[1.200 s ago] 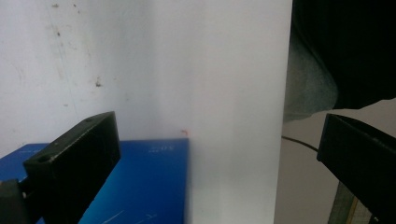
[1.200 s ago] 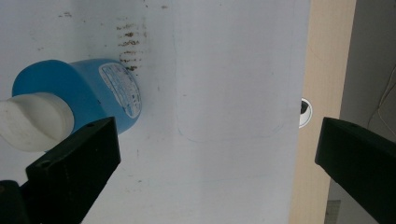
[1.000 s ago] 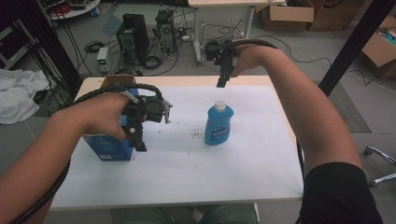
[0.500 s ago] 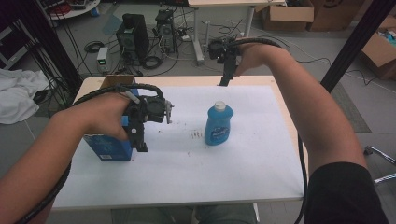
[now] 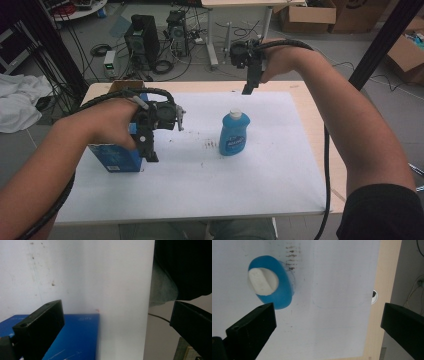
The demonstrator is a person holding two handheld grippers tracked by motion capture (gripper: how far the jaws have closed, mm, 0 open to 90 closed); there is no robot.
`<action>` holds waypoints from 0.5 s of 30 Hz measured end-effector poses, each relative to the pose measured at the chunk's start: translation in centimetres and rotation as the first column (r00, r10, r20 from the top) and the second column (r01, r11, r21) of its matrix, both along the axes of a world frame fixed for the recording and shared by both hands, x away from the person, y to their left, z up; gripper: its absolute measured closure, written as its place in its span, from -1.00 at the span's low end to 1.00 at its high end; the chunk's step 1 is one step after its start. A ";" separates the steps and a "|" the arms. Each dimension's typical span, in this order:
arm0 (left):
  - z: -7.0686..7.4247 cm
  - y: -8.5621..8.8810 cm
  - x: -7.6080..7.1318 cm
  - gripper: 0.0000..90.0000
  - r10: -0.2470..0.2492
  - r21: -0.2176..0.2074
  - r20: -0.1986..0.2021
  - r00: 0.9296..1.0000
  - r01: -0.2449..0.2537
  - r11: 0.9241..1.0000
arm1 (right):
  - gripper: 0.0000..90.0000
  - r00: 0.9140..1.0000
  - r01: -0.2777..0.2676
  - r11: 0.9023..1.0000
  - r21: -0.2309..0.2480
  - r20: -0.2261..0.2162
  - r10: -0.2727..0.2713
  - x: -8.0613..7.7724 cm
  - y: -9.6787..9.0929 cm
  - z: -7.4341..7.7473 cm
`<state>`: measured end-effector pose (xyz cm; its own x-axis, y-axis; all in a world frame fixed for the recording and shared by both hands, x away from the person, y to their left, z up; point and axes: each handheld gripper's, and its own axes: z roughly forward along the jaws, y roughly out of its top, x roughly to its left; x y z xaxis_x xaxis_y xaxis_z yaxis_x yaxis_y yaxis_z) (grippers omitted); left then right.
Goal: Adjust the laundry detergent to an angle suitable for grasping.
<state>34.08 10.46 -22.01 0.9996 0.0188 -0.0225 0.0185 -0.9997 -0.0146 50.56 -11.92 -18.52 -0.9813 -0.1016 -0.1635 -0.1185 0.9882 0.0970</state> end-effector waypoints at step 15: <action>-0.3 0.2 -0.2 -1.00 0.003 -0.001 -0.005 1.000 -0.003 1.000 | -1.00 0.993 -0.096 0.995 -0.027 -0.067 0.094 -3.9 0.5 -0.8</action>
<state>33.84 10.70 -22.33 0.9994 0.0216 -0.0271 0.0212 -0.9997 -0.0138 46.71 -11.46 -19.28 -0.9755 -0.1988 -0.0944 -0.2063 0.9754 0.0776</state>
